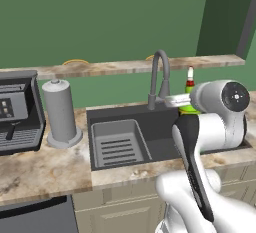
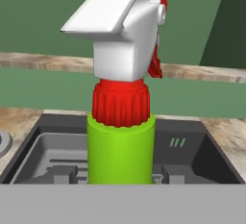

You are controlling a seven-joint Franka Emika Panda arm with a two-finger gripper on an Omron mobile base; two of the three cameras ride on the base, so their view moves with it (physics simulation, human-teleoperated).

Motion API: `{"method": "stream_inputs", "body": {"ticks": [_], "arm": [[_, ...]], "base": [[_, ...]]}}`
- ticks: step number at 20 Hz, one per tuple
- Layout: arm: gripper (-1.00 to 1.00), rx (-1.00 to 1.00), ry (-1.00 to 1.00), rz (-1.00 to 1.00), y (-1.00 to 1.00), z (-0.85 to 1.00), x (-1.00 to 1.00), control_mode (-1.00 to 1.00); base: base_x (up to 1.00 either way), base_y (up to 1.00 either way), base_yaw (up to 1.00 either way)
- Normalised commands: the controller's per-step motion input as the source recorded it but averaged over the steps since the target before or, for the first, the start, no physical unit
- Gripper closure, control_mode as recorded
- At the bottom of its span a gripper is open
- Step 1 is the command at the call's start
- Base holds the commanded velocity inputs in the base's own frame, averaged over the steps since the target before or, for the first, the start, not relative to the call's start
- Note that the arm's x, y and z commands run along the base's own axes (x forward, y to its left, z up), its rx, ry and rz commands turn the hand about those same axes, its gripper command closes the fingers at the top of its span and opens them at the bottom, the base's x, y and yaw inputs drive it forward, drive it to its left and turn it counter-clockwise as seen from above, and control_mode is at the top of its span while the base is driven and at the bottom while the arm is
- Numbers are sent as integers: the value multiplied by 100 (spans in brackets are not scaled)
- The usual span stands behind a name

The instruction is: Pick up the spray and sponge from the sink, and place them back in the cabinet, and close the cabinet doors.

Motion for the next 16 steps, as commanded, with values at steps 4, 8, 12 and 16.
{"method": "stream_inputs", "body": {"ticks": [4,8,12,16], "arm": [[100,0,0,0,7,2,0,-100],[100,0,0,5,0,0,0,-100],[100,0,0,8,0,0,4,-100],[100,0,0,11,0,0,9,-100]], "base": [[0,0,0],[0,0,0],[0,0,0],[0,0,0]]}}
